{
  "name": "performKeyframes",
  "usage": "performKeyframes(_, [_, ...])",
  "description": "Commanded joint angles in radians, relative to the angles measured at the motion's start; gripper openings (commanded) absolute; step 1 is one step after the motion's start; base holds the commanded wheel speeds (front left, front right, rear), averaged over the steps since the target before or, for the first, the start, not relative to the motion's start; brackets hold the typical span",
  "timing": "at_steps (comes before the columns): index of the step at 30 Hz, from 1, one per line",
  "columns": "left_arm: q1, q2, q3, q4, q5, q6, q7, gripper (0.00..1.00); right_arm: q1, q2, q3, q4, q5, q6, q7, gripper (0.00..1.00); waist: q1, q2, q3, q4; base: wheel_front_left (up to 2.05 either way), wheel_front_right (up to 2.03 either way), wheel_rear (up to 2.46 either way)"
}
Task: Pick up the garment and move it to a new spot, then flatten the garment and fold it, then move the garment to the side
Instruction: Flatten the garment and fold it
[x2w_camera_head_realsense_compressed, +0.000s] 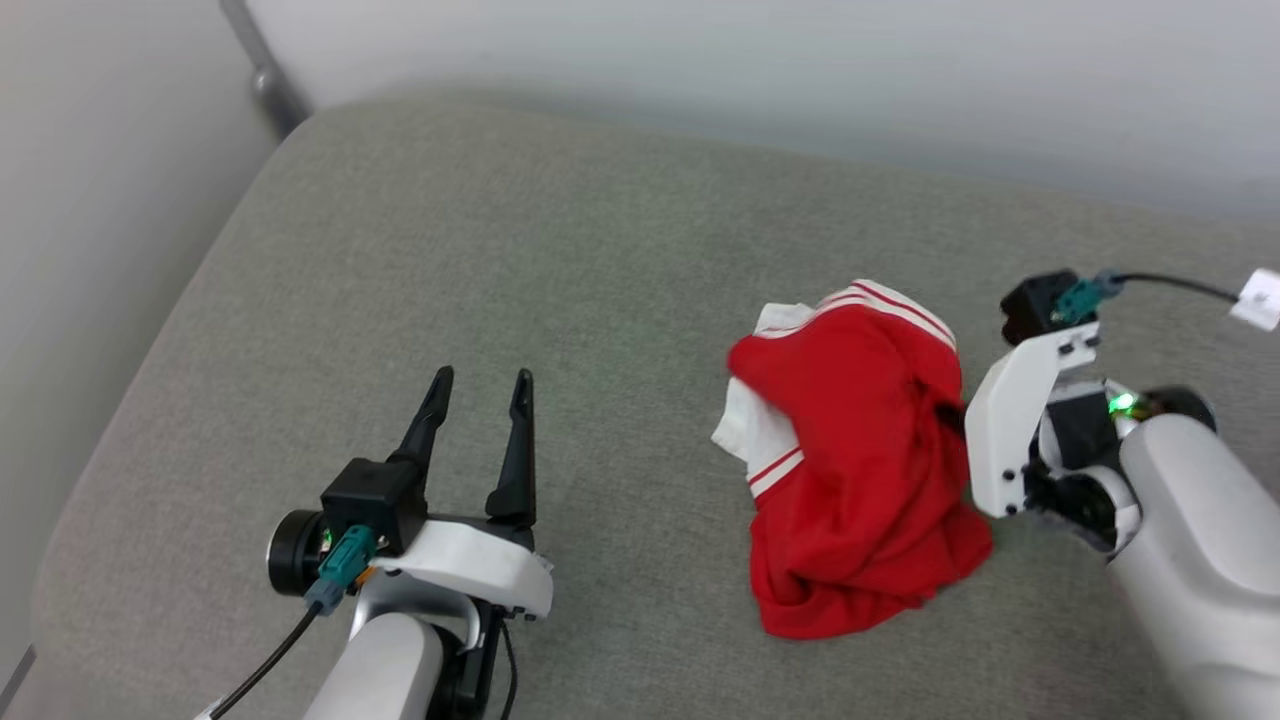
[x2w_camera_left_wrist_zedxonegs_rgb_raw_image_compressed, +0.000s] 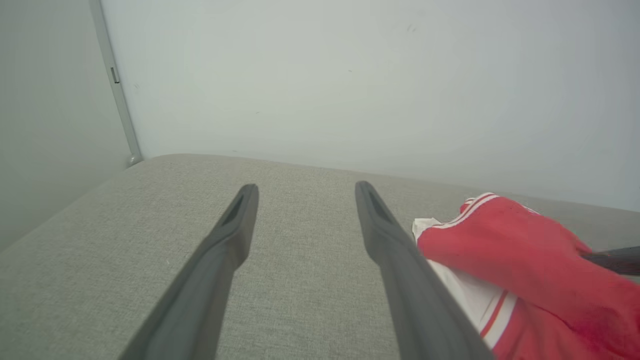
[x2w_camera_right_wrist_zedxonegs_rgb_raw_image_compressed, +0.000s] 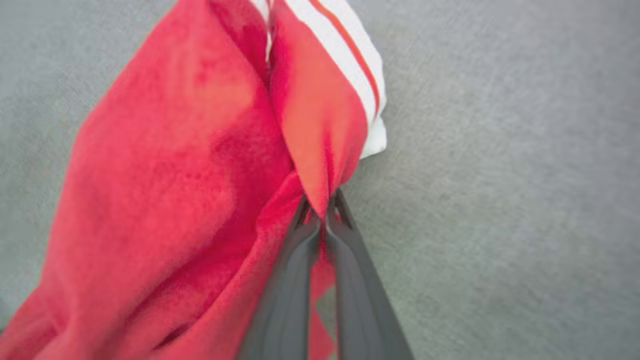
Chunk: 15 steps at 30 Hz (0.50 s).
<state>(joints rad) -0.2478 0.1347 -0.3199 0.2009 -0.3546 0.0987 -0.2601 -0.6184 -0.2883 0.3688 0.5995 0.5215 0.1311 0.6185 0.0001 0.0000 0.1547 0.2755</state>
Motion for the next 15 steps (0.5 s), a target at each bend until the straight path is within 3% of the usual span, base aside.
performKeyframes(1, [0.012,0.007,0.003,0.001,0.004,0.003,-0.007,1.00,-0.007,-0.017,0.005,-0.025,-0.004,-0.001,-0.016,0.00,-0.0001,0.0000,-0.032,-0.032,0.00,0.00,0.00])
performKeyframes(6, [0.044,0.028,0.011,-0.005,-0.002,0.010,0.000,1.00,0.094,-0.072,-0.024,-0.158,-0.004,-0.001,-0.038,0.00,-0.0001,0.0000,-0.084,-0.097,0.00,0.00,0.00])
performKeyframes(10, [0.069,0.040,0.022,-0.021,-0.008,0.026,0.010,1.00,0.255,-0.097,-0.138,-0.247,-0.016,-0.001,-0.050,0.00,-0.0001,0.0000,-0.107,-0.152,0.00,0.00,0.00])
performKeyframes(15, [0.092,0.060,0.028,-0.041,-0.015,0.033,0.028,1.00,0.516,-0.038,-0.334,-0.267,-0.050,-0.001,-0.056,0.00,-0.0001,0.0000,-0.123,-0.202,0.00,0.00,0.00])
